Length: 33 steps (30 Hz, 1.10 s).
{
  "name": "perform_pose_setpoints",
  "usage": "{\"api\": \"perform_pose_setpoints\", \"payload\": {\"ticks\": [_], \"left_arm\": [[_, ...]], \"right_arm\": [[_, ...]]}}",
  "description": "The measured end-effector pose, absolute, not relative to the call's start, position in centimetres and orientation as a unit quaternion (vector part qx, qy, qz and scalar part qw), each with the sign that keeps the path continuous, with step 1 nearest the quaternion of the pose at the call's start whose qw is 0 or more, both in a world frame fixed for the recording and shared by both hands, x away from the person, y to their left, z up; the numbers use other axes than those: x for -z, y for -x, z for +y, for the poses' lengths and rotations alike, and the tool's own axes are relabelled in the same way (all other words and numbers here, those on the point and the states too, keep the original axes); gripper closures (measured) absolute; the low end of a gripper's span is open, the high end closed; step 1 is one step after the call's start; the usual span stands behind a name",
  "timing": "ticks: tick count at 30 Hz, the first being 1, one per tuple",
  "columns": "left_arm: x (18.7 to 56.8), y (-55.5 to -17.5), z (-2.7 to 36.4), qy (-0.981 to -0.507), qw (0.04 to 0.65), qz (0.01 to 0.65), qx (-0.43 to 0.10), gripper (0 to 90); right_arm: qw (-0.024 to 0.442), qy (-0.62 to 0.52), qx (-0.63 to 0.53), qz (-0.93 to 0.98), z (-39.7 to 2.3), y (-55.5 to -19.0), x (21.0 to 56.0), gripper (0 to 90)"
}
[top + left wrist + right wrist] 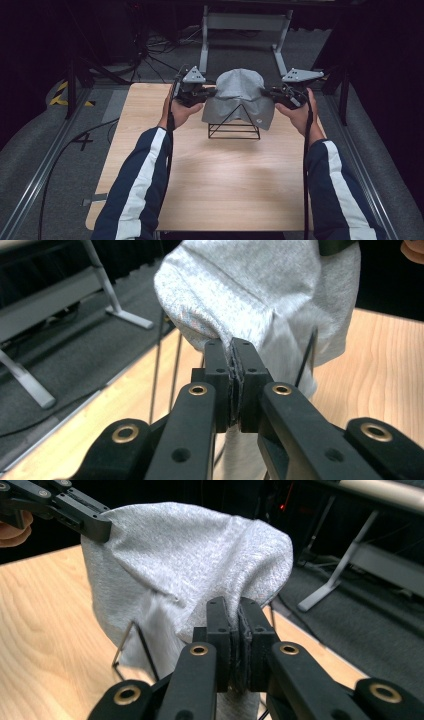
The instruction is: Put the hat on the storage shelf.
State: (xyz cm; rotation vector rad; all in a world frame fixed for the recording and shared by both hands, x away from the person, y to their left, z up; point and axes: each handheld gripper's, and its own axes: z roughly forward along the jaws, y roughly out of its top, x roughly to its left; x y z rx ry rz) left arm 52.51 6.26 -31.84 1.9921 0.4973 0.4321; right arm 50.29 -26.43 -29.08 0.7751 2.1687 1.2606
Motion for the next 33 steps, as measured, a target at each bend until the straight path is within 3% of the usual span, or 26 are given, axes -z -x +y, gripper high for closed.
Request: {"api": "perform_pose_setpoints", "payload": {"ticks": [8,17,28,33], "left_arm": [[33.8,-51.5,6.1,-0.816,0.515,0.204,-0.164,87.2],[31.6,-48.8,7.3,-0.795,0.557,0.163,-0.179,87.2],[34.0,-49.1,7.2,-0.813,0.515,0.172,-0.21,87.2],[35.8,-49.7,6.6,-0.821,0.508,0.177,-0.189,87.2]], "right_arm": [[0.233,-0.293,-0.46,0.805,-26.2,-50.2,32.0,85.4],[0.241,-0.27,-0.491,0.792,-26.9,-48.2,30.5,85.5],[0.248,-0.271,-0.493,0.789,-27.8,-47.1,31.5,85.4],[0.243,-0.278,-0.48,0.796,-27.7,-47.5,32.8,85.4]]}}
